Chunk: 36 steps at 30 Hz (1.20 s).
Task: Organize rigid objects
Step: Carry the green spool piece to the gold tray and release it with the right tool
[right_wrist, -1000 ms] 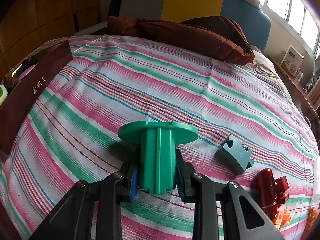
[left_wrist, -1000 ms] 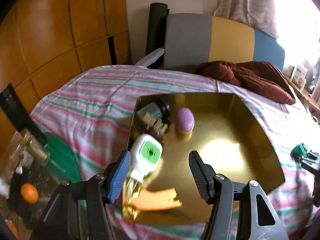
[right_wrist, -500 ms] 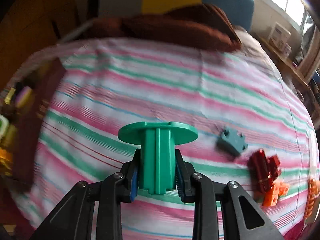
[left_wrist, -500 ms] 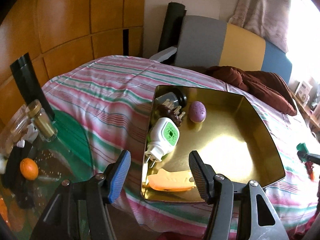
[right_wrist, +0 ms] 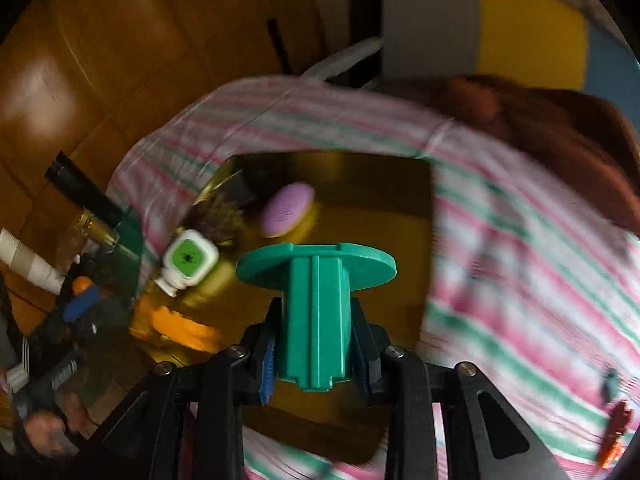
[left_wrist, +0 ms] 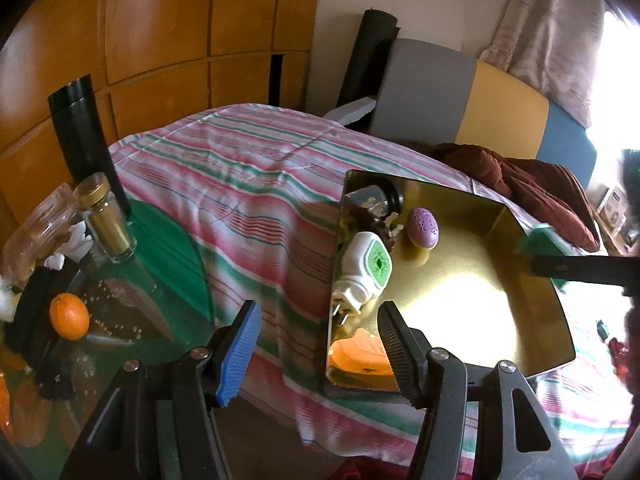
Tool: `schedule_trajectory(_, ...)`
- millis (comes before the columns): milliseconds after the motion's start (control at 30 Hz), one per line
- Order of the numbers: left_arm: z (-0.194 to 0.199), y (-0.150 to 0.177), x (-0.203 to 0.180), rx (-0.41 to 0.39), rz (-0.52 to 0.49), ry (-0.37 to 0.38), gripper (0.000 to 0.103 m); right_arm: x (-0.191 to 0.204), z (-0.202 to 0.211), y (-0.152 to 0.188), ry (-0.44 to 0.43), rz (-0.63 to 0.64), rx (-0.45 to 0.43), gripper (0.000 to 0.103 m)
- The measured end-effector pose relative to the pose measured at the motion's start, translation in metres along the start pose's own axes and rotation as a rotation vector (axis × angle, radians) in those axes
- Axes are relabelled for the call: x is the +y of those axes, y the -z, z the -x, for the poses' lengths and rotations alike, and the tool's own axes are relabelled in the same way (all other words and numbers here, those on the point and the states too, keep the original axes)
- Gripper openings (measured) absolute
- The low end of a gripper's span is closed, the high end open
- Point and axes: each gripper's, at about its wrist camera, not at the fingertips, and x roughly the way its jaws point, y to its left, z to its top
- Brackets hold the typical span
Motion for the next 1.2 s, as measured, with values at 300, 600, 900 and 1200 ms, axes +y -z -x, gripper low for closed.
schedule_trajectory(300, -0.004, 0.001, 0.011, 0.01, 0.034, -0.003, 0.062, 0.031, -0.088, -0.02, -0.015, -0.164, 0.129, 0.03)
schedule_trajectory(600, -0.006, 0.003, 0.011, 0.021, 0.042, 0.0, 0.062, 0.03, -0.075, -0.018, -0.098, -0.195, 0.063, 0.038)
schedule_trajectory(900, 0.004, 0.001, -0.003, -0.003, -0.009, -0.003, 0.062, 0.014, -0.012, 0.009, -0.061, -0.119, -0.06, 0.04)
schedule_trajectory(1200, 0.014, 0.0, -0.031, -0.016, -0.083, 0.018, 0.062, -0.036, 0.05, 0.054, 0.049, -0.08, -0.196, 0.04)
